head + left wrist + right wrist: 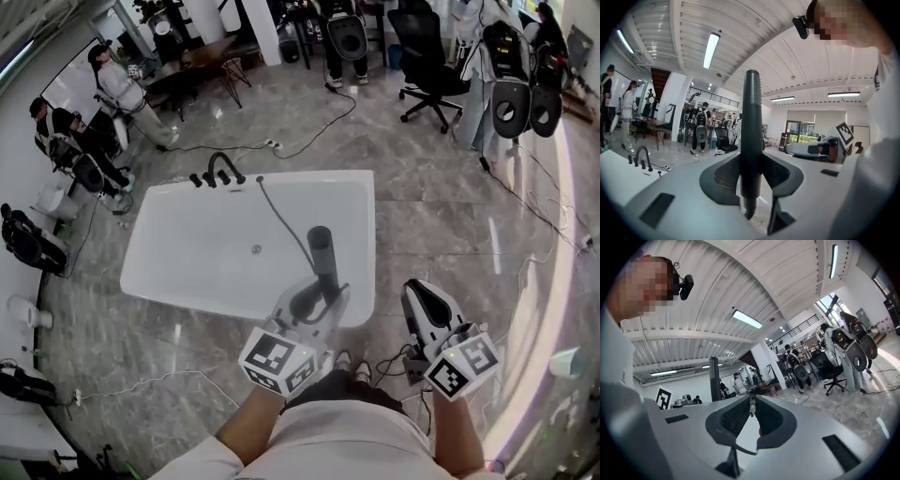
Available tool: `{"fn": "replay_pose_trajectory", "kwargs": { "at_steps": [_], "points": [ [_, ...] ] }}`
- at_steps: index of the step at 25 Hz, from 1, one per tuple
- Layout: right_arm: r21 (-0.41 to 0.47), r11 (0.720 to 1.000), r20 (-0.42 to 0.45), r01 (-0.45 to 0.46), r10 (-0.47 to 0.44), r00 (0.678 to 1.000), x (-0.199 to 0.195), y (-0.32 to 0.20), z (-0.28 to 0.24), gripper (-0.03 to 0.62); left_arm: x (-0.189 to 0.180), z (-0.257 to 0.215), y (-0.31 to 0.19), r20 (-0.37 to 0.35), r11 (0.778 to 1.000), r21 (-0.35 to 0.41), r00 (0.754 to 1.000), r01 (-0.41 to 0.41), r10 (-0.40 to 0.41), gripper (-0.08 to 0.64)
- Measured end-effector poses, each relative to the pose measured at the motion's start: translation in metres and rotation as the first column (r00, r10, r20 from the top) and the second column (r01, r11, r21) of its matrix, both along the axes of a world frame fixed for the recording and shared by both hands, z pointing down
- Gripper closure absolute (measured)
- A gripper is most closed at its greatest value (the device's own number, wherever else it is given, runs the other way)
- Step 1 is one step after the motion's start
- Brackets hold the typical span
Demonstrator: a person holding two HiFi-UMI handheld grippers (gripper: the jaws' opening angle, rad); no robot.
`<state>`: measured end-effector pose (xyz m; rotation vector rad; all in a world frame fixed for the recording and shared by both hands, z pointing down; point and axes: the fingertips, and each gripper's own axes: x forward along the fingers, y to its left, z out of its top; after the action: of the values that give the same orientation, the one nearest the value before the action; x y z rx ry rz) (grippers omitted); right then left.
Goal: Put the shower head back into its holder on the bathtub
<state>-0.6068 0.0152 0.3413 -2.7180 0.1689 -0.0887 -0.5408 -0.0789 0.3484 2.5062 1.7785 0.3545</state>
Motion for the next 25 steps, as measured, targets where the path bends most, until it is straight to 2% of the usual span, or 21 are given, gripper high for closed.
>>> {"fn": "replay_pose_trajectory", "kwargs": {
  "at_steps": [7, 12, 16, 25],
  "points": [
    [0.013, 0.989, 0.010, -0.144, 0.144, 0.990, -0.005, 0.030, 0.008, 0.575, 0.016, 0.005, 0.027, -0.006, 0.995, -0.011, 0.995, -0.095, 0.095, 0.426],
    [0.001, 0.977, 0.012, -0.215, 0.215, 0.976, 0.001, 0.041, 0.012, 0.575, 0.034, 0.008, 0.042, -0.028, 0.988, -0.027, 0.988, -0.152, 0.152, 0.426],
    [0.009, 0.964, 0.033, -0.265, 0.264, 0.964, 0.004, 0.044, 0.014, 0.575, 0.046, 0.008, 0.050, -0.011, 0.982, -0.031, 0.982, -0.187, 0.187, 0.426],
    [0.000, 0.964, 0.025, -0.267, 0.267, 0.963, 0.009, 0.072, 0.021, 0.575, 0.048, 0.015, 0.086, -0.013, 0.976, -0.033, 0.977, -0.213, 0.213, 0.426]
  ]
}}
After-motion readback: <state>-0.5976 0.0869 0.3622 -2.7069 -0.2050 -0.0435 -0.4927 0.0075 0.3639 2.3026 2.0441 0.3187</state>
